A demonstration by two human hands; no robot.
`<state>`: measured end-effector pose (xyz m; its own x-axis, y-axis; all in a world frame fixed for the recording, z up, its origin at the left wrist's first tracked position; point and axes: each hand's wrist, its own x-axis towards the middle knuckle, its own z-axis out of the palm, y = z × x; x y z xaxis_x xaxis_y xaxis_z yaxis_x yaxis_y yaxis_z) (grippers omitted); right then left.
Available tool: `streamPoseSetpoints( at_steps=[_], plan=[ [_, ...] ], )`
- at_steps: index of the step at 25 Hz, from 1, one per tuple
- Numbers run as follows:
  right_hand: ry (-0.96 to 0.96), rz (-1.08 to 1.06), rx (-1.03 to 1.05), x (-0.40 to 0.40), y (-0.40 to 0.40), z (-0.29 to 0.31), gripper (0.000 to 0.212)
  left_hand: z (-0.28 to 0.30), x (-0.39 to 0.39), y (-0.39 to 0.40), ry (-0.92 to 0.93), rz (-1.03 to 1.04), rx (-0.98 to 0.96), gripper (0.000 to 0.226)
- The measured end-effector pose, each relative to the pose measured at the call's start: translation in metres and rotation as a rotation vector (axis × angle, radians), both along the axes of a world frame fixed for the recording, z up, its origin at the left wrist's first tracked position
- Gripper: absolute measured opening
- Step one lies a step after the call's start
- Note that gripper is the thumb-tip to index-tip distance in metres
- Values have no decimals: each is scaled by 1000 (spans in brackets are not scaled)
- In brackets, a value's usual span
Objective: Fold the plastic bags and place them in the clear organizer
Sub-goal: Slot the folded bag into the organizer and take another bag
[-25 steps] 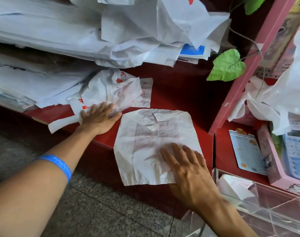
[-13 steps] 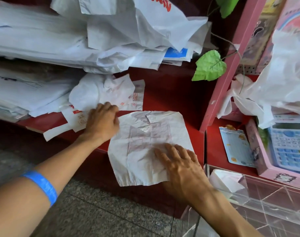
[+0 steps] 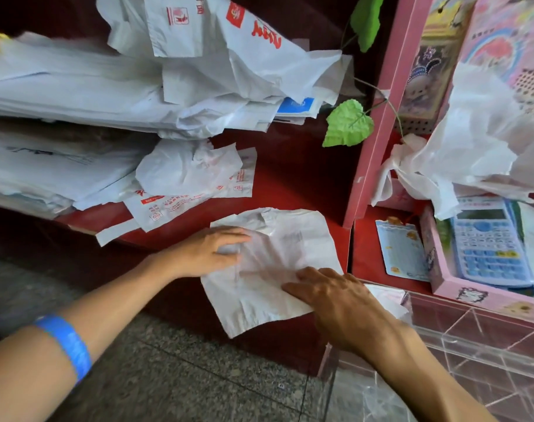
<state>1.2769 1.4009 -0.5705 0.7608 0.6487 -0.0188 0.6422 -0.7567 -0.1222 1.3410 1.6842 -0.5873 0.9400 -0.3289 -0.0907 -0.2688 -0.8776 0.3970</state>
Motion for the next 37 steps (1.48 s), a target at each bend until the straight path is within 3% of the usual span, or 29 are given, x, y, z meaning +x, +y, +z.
streamPoseSetpoints(
  at_steps=[2, 4, 6, 7, 9, 10, 12, 14, 16, 21, 25, 27, 29, 32, 37],
  plan=[
    [10, 12, -4, -2, -1, 1, 66, 5, 7, 2, 108, 145, 35, 78],
    [9, 26, -31, -4, -2, 2, 66, 10, 12, 1, 157, 358, -206, 108],
    [19, 27, -38, -4, -3, 3, 66, 10, 18, -7, 120, 543, -377, 119],
    [27, 26, -37, -4, -3, 4, 66, 10, 22, -11, 100, 615, -298, 118],
    [47, 15, -29, -3, -3, 6, 65, 4, 25, -18, -63, 673, 1, 103],
    [52, 7, -24, -2, -2, 6, 64, -1, 25, -22, -253, 604, 89, 85],
    [55, 0, -13, -1, 0, 5, 63, -8, 24, -34, -592, 254, 36, 37],
    [69, -1, -11, 2, 1, 6, 62, -6, 17, -57, -506, -80, -90, 16],
    [85, 3, -15, 4, 1, 9, 60, -6, 16, -81, -312, -247, -61, 23],
    [147, 31, -102, 5, -3, 15, 66, -1, 58, -102, -6, -135, 148, 64],
    [176, 43, -91, 2, -7, 18, 63, 4, 83, -112, 192, -20, 278, 115],
    [175, 39, -95, 1, -6, 18, 60, 8, 90, -118, 213, -4, 348, 127],
    [166, 33, -88, 1, -6, 16, 57, 11, 93, -121, 233, 16, 386, 122],
    [154, 32, -81, 0, -7, 17, 54, 4, 88, -122, 265, 88, 276, 94],
    [112, -12, -20, 0, -3, 9, 56, 3, 66, -126, -40, 201, 171, 69]
  ],
)
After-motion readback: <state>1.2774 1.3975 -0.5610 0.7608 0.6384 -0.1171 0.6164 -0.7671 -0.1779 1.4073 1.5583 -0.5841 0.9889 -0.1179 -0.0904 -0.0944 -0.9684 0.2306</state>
